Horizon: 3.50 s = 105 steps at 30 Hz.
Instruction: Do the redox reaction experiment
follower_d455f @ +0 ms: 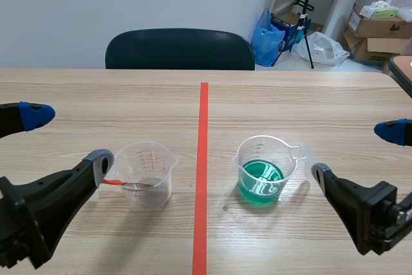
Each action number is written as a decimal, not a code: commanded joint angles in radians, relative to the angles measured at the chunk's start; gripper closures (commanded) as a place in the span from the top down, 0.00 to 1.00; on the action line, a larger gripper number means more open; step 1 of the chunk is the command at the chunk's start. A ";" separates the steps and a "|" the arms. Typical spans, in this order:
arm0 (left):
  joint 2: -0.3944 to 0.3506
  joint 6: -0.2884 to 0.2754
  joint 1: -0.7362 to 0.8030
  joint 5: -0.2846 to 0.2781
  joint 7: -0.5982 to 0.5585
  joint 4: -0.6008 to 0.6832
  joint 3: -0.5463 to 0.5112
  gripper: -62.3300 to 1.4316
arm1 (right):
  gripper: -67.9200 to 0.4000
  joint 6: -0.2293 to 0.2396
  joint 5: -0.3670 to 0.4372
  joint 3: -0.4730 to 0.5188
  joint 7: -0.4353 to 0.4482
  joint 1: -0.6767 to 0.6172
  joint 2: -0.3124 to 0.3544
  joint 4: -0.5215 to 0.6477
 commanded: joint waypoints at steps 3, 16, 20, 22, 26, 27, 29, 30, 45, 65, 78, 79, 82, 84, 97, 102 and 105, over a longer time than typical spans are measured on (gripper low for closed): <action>0.002 -0.001 0.002 -0.006 -0.004 0.011 -0.006 1.00 | 1.00 -0.003 0.003 0.002 0.015 0.009 0.011 0.011; 0.002 -0.001 0.002 -0.006 -0.006 0.011 -0.006 1.00 | 1.00 0.001 0.003 0.002 0.014 0.045 0.011 0.011; 0.002 -0.001 0.002 -0.006 -0.006 0.011 -0.006 1.00 | 1.00 0.021 0.000 0.002 0.014 0.087 0.011 0.011; 0.002 -0.001 0.002 -0.006 -0.006 0.011 -0.006 1.00 | 1.00 0.024 -0.001 0.002 0.014 0.111 0.011 0.011; 0.002 -0.001 0.002 -0.006 -0.006 0.011 -0.006 1.00 | 1.00 0.071 -0.001 -0.003 0.014 0.167 0.022 0.011; 0.002 -0.001 0.002 -0.006 -0.006 0.011 -0.006 1.00 | 1.00 0.081 -0.001 -0.007 0.014 0.180 0.028 0.011; 0.002 -0.001 0.002 -0.006 -0.006 0.011 -0.006 1.00 | 1.00 0.104 -0.001 -0.028 0.014 0.212 0.045 0.011; 0.002 -0.001 0.002 -0.006 -0.006 0.011 -0.006 1.00 | 1.00 0.103 -0.001 -0.043 0.013 0.231 0.053 0.011; -0.064 0.015 0.179 0.001 -0.165 0.011 -0.127 1.00 | 1.00 0.285 -0.042 -0.367 -0.129 0.530 0.102 0.011; -0.041 0.146 0.568 0.152 -0.283 0.002 -0.383 1.00 | 1.00 0.282 -0.204 -0.871 0.050 0.845 -0.020 -0.255; -0.008 0.171 0.568 0.182 -0.301 -0.035 -0.384 1.00 | 1.00 0.169 -0.375 -0.958 0.110 0.925 -0.172 -0.371; -0.008 0.171 0.568 0.182 -0.302 -0.035 -0.384 1.00 | 1.00 0.169 -0.375 -0.959 0.110 0.929 -0.177 -0.376; -0.008 0.171 0.568 0.182 -0.303 -0.035 -0.384 1.00 | 1.00 0.168 -0.375 -0.967 0.110 0.937 -0.181 -0.378; -0.008 0.171 0.568 0.182 -0.303 -0.035 -0.384 1.00 | 1.00 0.161 -0.375 -0.967 0.110 0.938 -0.180 -0.378; -0.009 0.171 0.568 0.182 -0.303 -0.035 -0.384 1.00 | 0.31 0.106 -0.378 -0.967 0.110 0.937 -0.178 -0.378; -0.008 0.171 0.568 0.182 -0.303 -0.035 -0.384 1.00 | 0.01 0.063 -0.378 -0.956 0.110 0.938 -0.178 -0.378; -0.008 0.171 0.568 0.182 -0.303 -0.035 -0.384 1.00 | 0.02 0.064 -0.378 -0.951 0.110 0.938 -0.178 -0.378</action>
